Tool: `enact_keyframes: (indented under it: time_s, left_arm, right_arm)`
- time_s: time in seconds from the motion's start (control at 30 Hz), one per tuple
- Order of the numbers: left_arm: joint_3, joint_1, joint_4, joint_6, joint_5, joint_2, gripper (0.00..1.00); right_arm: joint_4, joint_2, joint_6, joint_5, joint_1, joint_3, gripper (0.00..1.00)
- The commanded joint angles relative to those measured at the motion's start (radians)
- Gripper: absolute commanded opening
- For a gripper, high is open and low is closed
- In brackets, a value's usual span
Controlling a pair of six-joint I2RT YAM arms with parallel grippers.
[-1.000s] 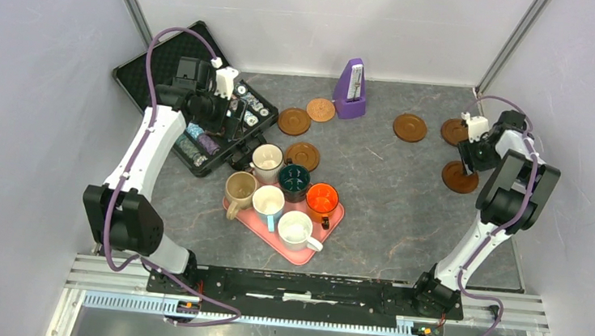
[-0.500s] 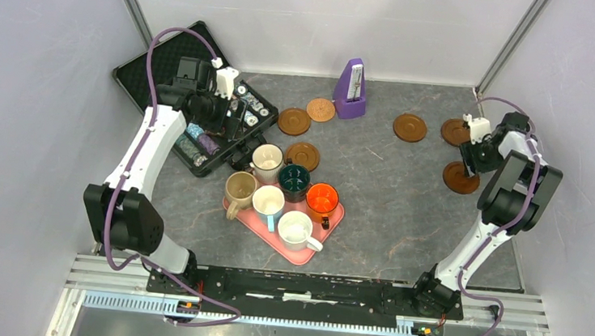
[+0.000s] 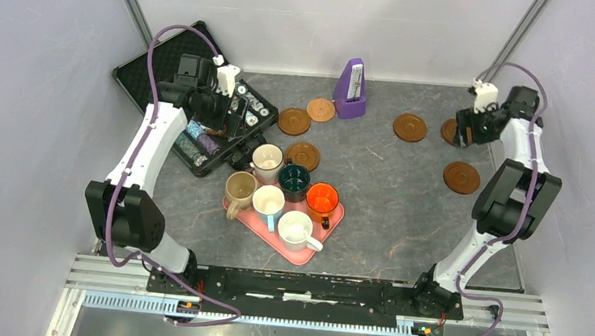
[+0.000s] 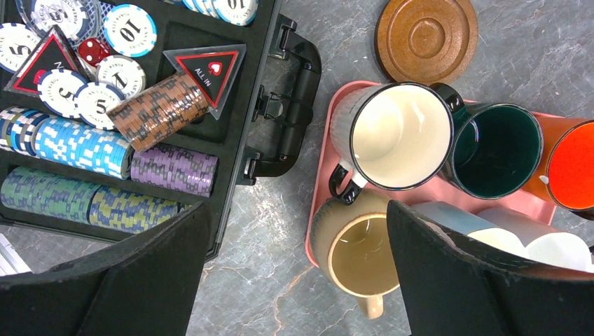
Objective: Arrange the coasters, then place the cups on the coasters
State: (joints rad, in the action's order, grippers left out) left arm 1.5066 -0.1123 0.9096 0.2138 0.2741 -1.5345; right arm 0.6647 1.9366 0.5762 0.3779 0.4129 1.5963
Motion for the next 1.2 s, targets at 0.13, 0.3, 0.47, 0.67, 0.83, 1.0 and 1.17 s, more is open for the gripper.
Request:
enact_keyframes:
  time_s: [0.13,0.3,0.47,0.67,0.83,1.0,1.17]
  left_arm:
    - [0.034,0.005,-0.011,0.005,0.013,0.005,1.00]
    - [0.038,0.005,0.001,0.003,-0.009,0.013,1.00]
    - [0.023,0.005,0.009,0.009,-0.032,0.028,1.00]
    - [0.081,-0.009,-0.036,0.043,0.035,-0.052,1.00]
    - [0.402,-0.083,-0.044,0.071,-0.081,-0.326,0.93]
    - [0.724,-0.171,-0.059,0.130,-0.238,-0.609,0.86]
    - [0.954,-0.223,-0.070,0.189,-0.295,-0.832,0.83]
  right_arm:
    - [-0.273,-0.076,-0.319,0.116,-0.330,0.002,0.79]
    - [-0.393,-0.015,-0.446,0.018,-0.548,0.045,0.78]
    - [-0.506,0.041,-0.457,-0.046,-0.725,0.047,0.79]
    - [-0.548,0.158,-0.474,-0.123,-0.840,0.143,0.81]
    - [-0.545,0.128,-0.453,-0.139,-0.837,0.102,0.82]
    - [-0.537,0.050,-0.440,-0.132,-0.800,0.008,0.83]
    - [-0.504,-0.010,-0.423,-0.112,-0.760,-0.066,0.83]
